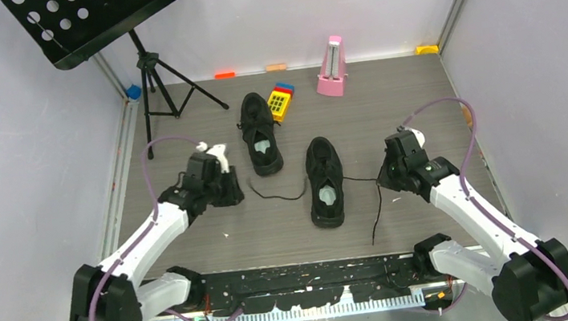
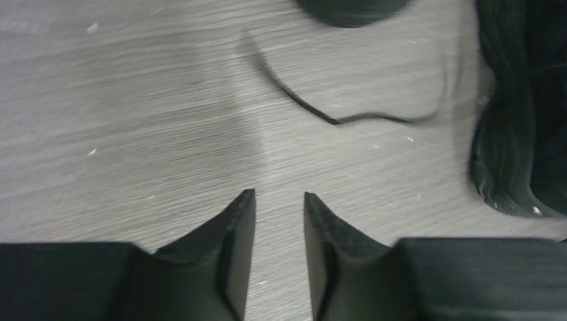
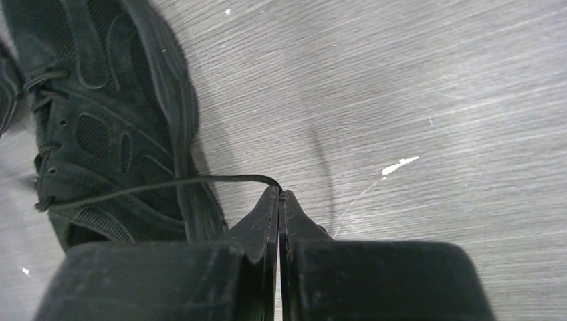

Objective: Tie the shoes

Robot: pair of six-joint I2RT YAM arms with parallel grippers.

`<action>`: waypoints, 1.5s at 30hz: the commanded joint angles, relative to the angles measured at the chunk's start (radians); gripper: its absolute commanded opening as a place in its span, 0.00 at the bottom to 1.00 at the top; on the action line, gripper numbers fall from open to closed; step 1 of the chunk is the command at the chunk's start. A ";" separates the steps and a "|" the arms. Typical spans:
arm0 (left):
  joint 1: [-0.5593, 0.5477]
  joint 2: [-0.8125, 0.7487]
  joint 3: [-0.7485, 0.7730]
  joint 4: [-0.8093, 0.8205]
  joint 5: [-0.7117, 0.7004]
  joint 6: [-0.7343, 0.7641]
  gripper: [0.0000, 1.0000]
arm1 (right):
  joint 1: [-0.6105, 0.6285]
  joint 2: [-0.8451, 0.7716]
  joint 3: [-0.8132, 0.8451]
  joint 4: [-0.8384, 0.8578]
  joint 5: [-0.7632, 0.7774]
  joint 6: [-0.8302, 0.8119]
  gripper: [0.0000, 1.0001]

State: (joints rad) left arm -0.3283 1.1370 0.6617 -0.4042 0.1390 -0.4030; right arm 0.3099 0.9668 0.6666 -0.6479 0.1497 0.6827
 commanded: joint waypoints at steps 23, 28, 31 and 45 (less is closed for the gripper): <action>-0.477 0.494 0.422 0.130 0.046 0.461 0.63 | -0.006 -0.046 0.096 0.042 -0.125 -0.122 0.48; -0.477 0.584 0.469 0.104 0.053 0.470 0.61 | -0.006 -0.054 0.102 0.046 -0.134 -0.127 0.49; -0.478 0.627 0.495 0.106 0.074 0.477 0.57 | -0.006 -0.053 0.104 0.051 -0.135 -0.133 0.49; -0.488 0.788 0.589 -0.010 0.078 0.482 0.12 | -0.006 -0.062 0.107 0.051 -0.167 -0.135 0.49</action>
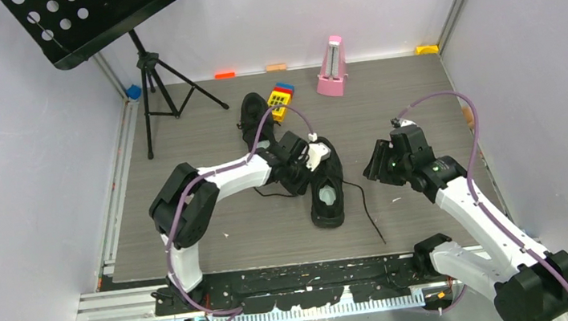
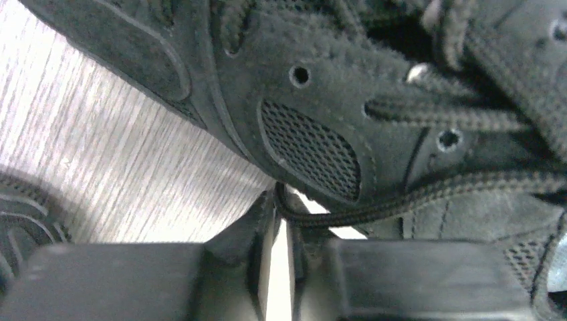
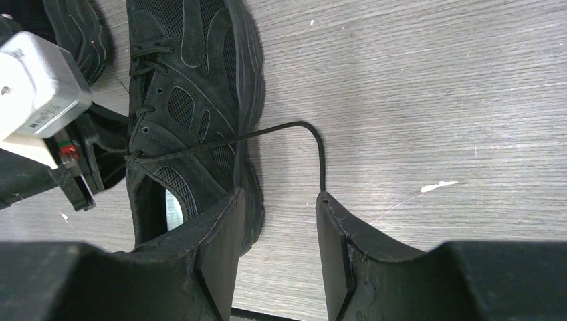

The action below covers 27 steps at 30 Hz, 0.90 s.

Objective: Tie the shoes

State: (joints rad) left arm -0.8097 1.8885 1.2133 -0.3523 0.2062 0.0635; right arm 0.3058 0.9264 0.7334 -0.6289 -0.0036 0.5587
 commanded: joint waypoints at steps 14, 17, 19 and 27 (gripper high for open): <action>0.085 -0.326 -0.213 0.282 0.049 -0.206 0.00 | -0.001 0.103 0.117 0.136 -0.314 -0.052 0.48; 0.131 -0.378 -0.274 0.395 0.131 -0.275 0.00 | 0.013 0.168 0.173 0.164 -0.404 -0.057 0.48; 0.149 -0.393 -0.286 0.428 0.158 -0.314 0.00 | 0.045 0.207 0.214 0.168 -0.408 -0.074 0.48; 0.155 -0.361 -0.290 0.508 0.231 -0.394 0.00 | 0.172 0.366 0.340 0.193 -0.344 -0.070 0.48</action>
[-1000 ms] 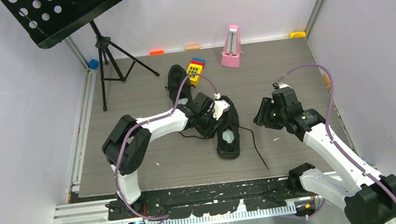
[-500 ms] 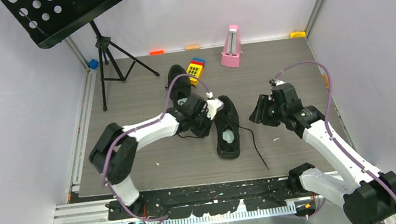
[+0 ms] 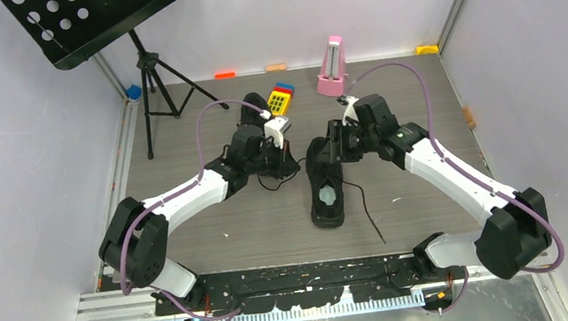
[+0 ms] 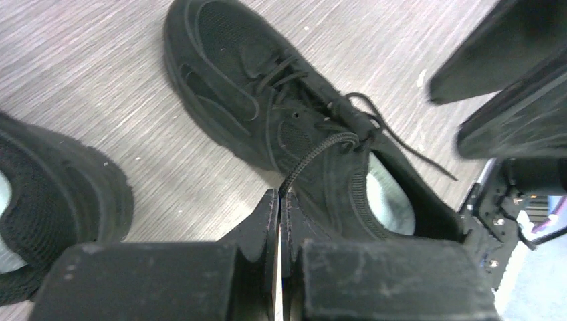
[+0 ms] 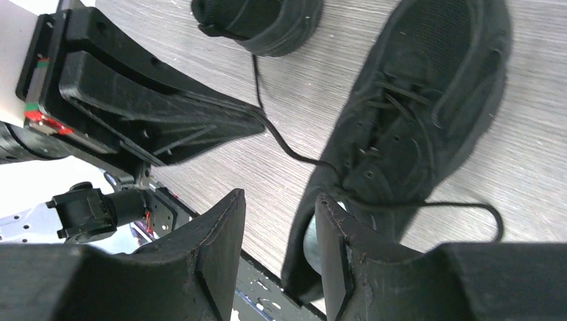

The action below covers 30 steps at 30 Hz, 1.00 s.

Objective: Tie the shoes

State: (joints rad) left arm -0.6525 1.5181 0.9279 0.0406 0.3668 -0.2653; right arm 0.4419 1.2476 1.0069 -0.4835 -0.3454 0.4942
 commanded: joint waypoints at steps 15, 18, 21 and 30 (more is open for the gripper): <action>-0.002 0.016 -0.026 0.179 0.103 -0.107 0.00 | 0.088 0.135 0.086 0.096 0.081 0.033 0.50; -0.002 0.024 -0.026 0.190 0.113 -0.114 0.00 | 0.087 0.147 0.091 0.099 0.082 0.039 0.50; -0.002 0.030 -0.026 0.198 0.118 -0.119 0.00 | 0.087 0.153 0.090 0.108 0.075 0.047 0.50; -0.001 0.038 -0.024 0.219 0.127 -0.134 0.00 | 0.088 0.148 0.094 0.121 0.068 0.071 0.39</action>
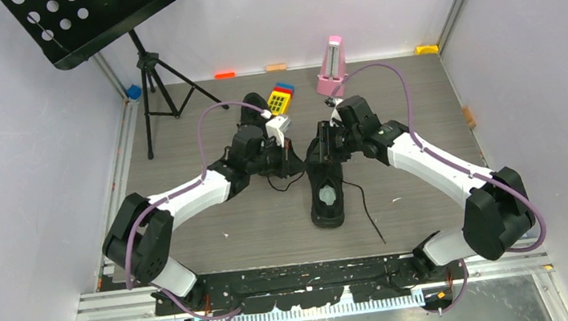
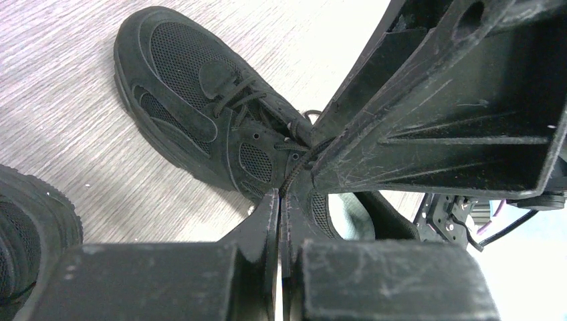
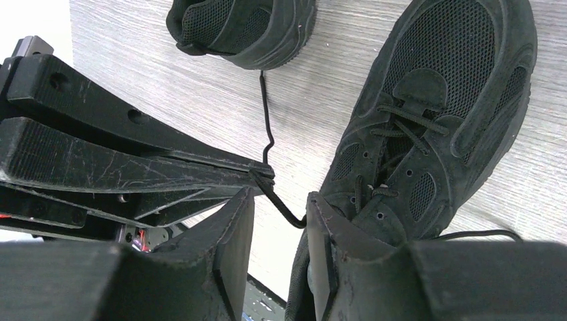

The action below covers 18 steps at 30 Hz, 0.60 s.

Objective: Tie the shoes

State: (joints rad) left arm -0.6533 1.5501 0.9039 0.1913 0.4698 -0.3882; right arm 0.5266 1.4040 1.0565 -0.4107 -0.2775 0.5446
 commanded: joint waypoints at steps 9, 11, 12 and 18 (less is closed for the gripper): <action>-0.007 0.023 -0.005 0.104 0.036 -0.035 0.00 | 0.004 -0.003 0.059 0.045 0.007 0.026 0.30; -0.011 0.025 -0.006 0.108 0.036 -0.036 0.00 | 0.003 0.000 0.064 0.043 0.011 0.029 0.30; -0.013 0.026 -0.005 0.109 0.035 -0.037 0.00 | 0.003 0.002 0.066 0.043 0.011 0.030 0.30; -0.019 0.027 -0.003 0.115 0.030 -0.040 0.00 | 0.003 0.009 0.072 0.042 0.005 0.032 0.15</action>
State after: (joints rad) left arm -0.6666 1.5826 0.9005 0.2394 0.4843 -0.4187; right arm 0.5270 1.4097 1.0836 -0.4038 -0.2749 0.5674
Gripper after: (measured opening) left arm 0.010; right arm 0.199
